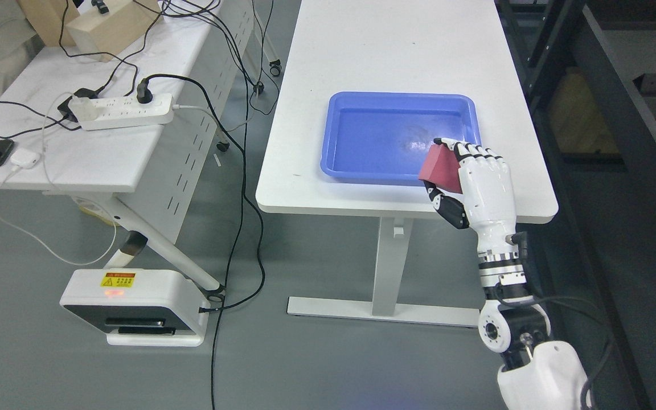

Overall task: Pick pink block from left shelf to tray
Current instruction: 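Lower the pink cube into the blue tray with the right hand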

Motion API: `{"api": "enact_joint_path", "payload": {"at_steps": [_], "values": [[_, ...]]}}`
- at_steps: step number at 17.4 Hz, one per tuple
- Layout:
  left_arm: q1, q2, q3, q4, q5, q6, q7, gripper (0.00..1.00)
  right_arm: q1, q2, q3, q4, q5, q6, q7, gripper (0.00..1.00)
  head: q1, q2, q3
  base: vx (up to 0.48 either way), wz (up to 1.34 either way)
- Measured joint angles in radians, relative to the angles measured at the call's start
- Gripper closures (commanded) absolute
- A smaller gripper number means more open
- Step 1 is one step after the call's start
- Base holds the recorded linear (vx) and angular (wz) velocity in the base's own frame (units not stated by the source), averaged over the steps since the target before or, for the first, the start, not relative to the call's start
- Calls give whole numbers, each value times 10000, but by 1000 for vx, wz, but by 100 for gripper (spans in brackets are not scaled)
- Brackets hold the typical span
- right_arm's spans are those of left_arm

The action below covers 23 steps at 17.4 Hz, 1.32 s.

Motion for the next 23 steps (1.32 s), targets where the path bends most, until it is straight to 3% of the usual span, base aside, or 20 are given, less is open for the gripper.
{"api": "enact_joint_path", "payload": {"at_steps": [10, 21, 22, 23], "values": [[0, 0, 0, 0, 0, 0, 0, 0, -28, 0, 365, 163, 216, -47, 146, 95, 0, 0, 0, 215, -8], [0, 0, 0, 0, 0, 0, 0, 0, 498, 0, 931, 632, 1606, -63, 1358, 95, 0, 0, 0, 112, 2], [0, 0, 0, 0, 0, 0, 0, 0, 517, 0, 953, 656, 1629, -64, 1381, 94, 0, 0, 0, 86, 1], [0, 0, 0, 0, 0, 0, 0, 0, 538, 0, 974, 679, 1645, -64, 1408, 85, 0, 0, 0, 64, 5]]}}
